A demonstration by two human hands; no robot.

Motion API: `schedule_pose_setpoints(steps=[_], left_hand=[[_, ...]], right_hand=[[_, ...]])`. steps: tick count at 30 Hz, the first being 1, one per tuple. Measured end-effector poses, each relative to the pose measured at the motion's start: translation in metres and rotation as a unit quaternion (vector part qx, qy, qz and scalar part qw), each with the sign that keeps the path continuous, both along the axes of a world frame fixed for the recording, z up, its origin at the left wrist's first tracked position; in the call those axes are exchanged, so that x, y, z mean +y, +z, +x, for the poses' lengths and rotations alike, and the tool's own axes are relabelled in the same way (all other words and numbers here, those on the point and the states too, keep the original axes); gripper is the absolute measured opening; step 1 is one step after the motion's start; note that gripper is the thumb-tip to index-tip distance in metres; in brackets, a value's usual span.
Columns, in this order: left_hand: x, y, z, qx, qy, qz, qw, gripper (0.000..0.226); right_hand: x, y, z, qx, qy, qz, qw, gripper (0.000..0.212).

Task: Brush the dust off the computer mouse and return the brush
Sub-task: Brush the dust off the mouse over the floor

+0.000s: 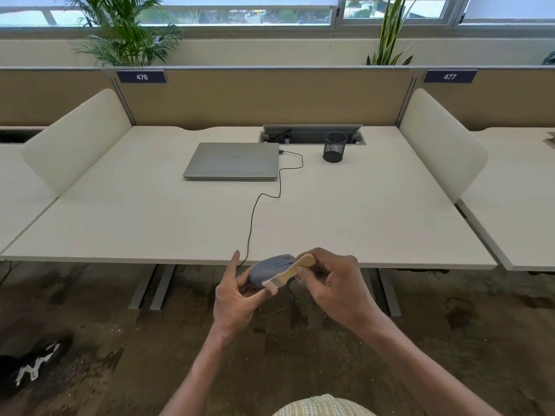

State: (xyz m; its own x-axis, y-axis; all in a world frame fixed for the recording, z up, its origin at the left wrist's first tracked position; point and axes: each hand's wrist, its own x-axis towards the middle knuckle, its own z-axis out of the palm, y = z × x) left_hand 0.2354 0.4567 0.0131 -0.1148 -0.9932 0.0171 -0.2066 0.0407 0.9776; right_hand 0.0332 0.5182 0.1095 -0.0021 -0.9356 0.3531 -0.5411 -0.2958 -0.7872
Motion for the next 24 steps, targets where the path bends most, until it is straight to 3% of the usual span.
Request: schedule_pose_setpoints(steps=[8, 12, 19, 24], left_hand=[[0.004, -0.004, 0.004, 0.009, 0.002, 0.007, 1.000, 0.119], [0.006, -0.007, 0.007, 0.014, -0.004, 0.009, 1.000, 0.120], [0.010, -0.008, 0.012, 0.007, -0.022, 0.004, 1.000, 0.121], [0.010, -0.007, 0.014, 0.004, -0.020, -0.002, 1.000, 0.120]], right_hand=[[0.004, -0.032, -0.021, -0.061, -0.135, 0.025, 0.989, 0.006], [0.008, -0.036, -0.031, -0.062, -0.184, 0.041, 0.980, 0.015], [0.005, -0.023, -0.022, -0.106, -0.168, 0.039, 0.979, 0.011], [0.001, -0.019, -0.018, -0.017, -0.172, 0.019, 0.985, 0.013]])
